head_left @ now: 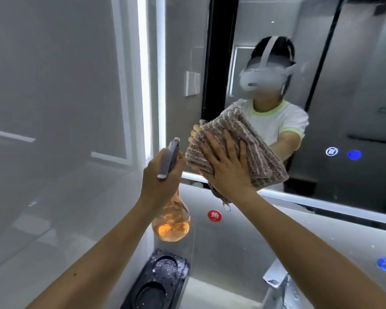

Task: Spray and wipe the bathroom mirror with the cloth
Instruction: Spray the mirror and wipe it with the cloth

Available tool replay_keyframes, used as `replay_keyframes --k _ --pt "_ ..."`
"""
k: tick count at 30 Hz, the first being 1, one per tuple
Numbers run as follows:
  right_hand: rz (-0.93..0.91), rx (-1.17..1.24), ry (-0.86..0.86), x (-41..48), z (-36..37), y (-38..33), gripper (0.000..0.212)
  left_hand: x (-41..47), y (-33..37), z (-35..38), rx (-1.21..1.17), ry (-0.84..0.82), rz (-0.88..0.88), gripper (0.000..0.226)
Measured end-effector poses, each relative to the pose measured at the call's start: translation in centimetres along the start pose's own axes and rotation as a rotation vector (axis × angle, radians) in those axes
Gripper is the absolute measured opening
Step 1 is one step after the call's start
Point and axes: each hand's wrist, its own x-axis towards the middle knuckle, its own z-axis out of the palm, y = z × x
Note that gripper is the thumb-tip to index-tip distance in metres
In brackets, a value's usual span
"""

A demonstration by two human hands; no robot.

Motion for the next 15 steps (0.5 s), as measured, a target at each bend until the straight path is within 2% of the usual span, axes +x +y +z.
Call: replay_keyframes --k 4,11,15 --pt "-0.001 0.000 0.011 0.4 0.9 -1.9 0.073 0.2 -1.2 -0.4 0.025 -0.011 -0.020 0.036" --pt "-0.127 -0.034 0.066 -0.2 0.3 0.8 0.074 -1.1 -1.6 0.9 0.021 -0.023 -0.031 0.028" --pt "-0.147 -0.127 0.047 -2.8 -0.5 5.2 0.066 -2.2 -0.6 3.4 0.019 -0.048 -0.025 0.033"
